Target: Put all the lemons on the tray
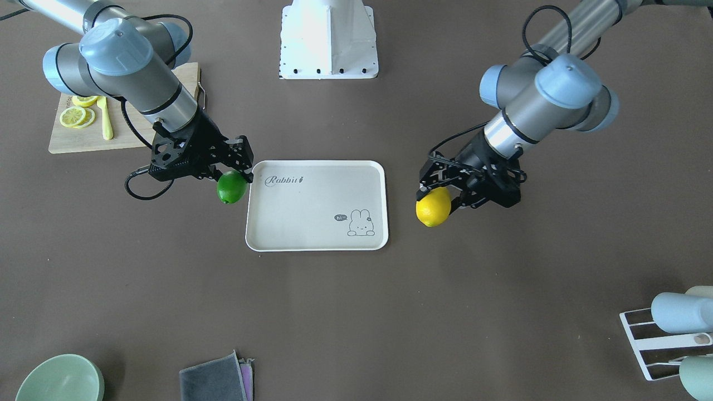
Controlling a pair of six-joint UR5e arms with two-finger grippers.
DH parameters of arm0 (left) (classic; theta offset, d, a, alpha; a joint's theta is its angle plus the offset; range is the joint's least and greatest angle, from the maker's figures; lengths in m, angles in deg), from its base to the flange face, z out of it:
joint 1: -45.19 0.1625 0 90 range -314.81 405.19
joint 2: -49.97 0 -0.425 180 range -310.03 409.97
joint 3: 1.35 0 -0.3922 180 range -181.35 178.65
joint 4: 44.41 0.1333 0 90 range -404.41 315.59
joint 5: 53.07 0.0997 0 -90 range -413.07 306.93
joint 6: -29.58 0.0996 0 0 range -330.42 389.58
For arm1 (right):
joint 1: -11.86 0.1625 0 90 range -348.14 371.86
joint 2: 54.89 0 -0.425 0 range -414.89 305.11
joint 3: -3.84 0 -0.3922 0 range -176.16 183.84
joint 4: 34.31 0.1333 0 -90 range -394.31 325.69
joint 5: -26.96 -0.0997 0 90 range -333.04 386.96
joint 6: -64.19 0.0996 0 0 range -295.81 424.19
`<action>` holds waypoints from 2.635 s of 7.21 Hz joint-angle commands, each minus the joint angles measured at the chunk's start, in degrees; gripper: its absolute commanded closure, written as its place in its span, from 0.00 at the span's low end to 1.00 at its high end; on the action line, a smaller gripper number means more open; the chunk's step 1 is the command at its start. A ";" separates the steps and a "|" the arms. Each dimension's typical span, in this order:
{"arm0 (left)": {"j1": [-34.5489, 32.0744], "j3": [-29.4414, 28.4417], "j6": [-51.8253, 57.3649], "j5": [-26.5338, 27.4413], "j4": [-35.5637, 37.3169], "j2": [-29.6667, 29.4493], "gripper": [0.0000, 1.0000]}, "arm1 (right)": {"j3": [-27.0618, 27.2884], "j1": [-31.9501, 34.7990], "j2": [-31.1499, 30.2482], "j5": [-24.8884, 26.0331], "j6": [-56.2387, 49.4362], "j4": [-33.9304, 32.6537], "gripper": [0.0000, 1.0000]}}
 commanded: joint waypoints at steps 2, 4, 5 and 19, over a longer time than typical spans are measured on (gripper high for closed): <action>6.50 -0.40 -4.03 7.93 3.20 -4.08 1.00 | -6.64 -4.22 5.22 4.63 3.06 0.36 1.00; 6.95 -1.80 -5.34 8.02 4.15 -6.26 1.00 | -9.21 -6.33 6.38 6.40 3.95 0.53 1.00; 9.04 -2.94 -5.43 11.77 4.69 -7.76 1.00 | -10.34 -7.04 6.56 6.49 4.13 0.53 1.00; -5.06 9.58 14.44 10.05 10.14 4.82 0.02 | -4.37 18.34 -8.00 -10.14 -24.05 -0.44 0.00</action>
